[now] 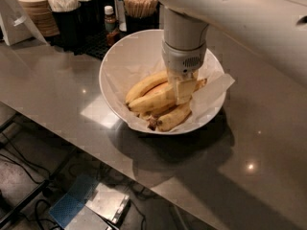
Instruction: Pick banana from white bowl
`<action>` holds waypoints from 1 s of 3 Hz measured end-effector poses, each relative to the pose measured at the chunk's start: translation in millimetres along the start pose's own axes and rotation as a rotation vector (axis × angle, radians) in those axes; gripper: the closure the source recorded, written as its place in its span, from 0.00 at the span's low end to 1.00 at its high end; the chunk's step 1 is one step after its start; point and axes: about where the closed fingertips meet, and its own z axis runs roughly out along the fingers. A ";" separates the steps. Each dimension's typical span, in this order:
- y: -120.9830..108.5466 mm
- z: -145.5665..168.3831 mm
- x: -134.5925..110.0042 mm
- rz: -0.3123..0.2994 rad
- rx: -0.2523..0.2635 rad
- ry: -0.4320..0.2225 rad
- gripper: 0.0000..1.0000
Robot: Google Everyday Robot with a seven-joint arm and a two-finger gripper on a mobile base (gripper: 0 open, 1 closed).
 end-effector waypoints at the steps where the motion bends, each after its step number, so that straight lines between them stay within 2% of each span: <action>1: 8.3 -19.0 10.0 0.065 0.042 0.036 1.00; 2: 19.2 -40.7 18.3 0.120 0.094 0.054 1.00; 3: 38.5 -68.0 21.0 0.143 0.184 0.024 1.00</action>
Offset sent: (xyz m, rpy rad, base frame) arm -0.0346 -0.0389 0.0662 -0.0210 -0.1595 -0.1871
